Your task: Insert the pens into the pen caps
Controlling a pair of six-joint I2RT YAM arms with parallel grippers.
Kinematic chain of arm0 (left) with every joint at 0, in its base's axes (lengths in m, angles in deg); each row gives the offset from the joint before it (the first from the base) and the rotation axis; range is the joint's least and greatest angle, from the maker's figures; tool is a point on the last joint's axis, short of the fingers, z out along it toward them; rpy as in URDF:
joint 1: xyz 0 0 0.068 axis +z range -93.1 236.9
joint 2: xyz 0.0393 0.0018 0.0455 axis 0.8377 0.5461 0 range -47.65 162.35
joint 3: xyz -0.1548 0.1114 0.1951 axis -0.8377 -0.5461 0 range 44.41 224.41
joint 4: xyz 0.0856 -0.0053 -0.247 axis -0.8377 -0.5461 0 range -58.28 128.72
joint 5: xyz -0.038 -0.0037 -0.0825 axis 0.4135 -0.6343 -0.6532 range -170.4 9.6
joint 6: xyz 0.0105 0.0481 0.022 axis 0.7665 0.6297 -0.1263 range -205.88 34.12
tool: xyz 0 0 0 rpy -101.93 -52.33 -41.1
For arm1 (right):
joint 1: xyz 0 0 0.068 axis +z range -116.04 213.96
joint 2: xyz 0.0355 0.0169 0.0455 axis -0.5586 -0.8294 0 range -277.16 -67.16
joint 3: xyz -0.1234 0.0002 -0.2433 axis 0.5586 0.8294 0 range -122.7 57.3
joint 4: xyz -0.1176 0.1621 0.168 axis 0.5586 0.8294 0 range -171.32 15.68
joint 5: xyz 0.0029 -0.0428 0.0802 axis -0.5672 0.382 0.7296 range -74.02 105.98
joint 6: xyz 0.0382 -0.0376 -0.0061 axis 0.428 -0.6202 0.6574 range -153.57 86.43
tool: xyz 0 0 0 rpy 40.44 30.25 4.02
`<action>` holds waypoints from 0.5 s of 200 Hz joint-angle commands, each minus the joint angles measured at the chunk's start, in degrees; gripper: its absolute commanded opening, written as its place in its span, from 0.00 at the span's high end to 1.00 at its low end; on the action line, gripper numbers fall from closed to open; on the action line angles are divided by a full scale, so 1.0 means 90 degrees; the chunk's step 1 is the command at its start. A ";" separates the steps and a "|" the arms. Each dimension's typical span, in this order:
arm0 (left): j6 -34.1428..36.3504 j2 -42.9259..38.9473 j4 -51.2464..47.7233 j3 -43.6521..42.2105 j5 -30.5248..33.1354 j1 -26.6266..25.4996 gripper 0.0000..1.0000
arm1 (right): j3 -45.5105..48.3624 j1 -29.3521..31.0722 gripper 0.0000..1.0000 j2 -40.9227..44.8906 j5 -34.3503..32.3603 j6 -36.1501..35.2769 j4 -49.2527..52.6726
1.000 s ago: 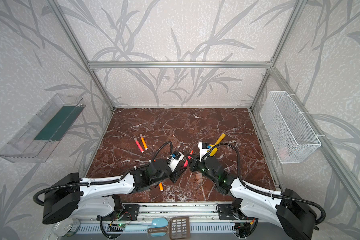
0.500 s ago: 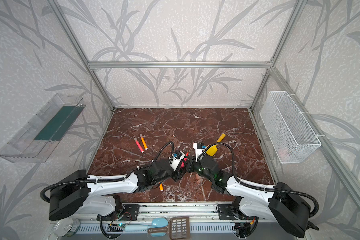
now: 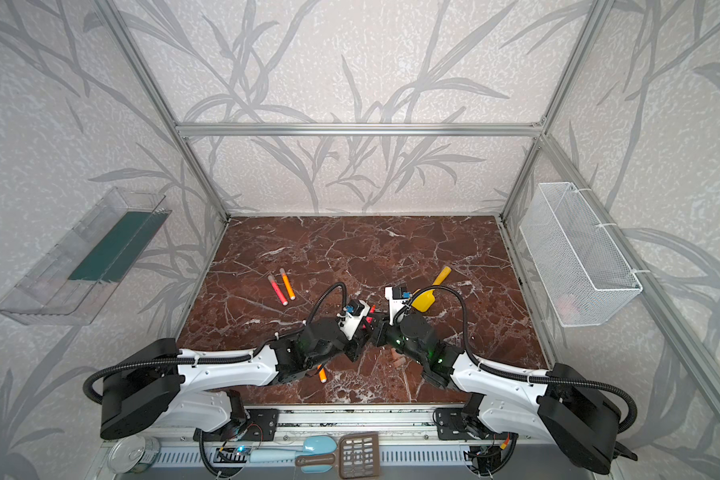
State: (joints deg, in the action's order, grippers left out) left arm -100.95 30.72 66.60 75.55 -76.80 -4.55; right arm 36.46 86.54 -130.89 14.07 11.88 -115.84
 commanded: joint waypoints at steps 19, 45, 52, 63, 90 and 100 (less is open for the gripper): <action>0.0005 -0.0153 0.0246 -0.0108 0.0117 -0.0014 0.76 | -0.0031 0.0049 1.00 0.0061 -0.0198 0.0014 -0.0185; -0.0001 -0.0103 0.0302 -0.0119 0.0109 -0.0013 0.69 | 0.0060 0.0050 1.00 0.0082 -0.0245 0.0096 -0.0346; 0.0004 -0.0103 0.0289 -0.0112 0.0108 -0.0015 0.69 | 0.0052 0.0054 1.00 0.0111 -0.0277 0.0096 -0.0320; 0.0005 -0.0123 0.0243 -0.0100 0.0088 -0.0016 0.71 | 0.0040 0.0048 1.00 0.0161 -0.0304 0.0096 -0.0240; 0.0010 -0.0164 0.0327 -0.0158 0.0061 -0.0017 0.82 | 0.0097 0.0048 1.00 0.0168 -0.0296 0.0116 -0.0349; 0.0000 -0.0176 0.0390 -0.0208 0.0059 -0.0016 0.85 | 0.0118 0.0049 1.00 0.0166 -0.0309 0.0141 -0.0383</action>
State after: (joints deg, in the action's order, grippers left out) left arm -101.03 30.46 67.83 74.91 -76.65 -4.53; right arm 36.66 86.58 -130.21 12.34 12.38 -116.98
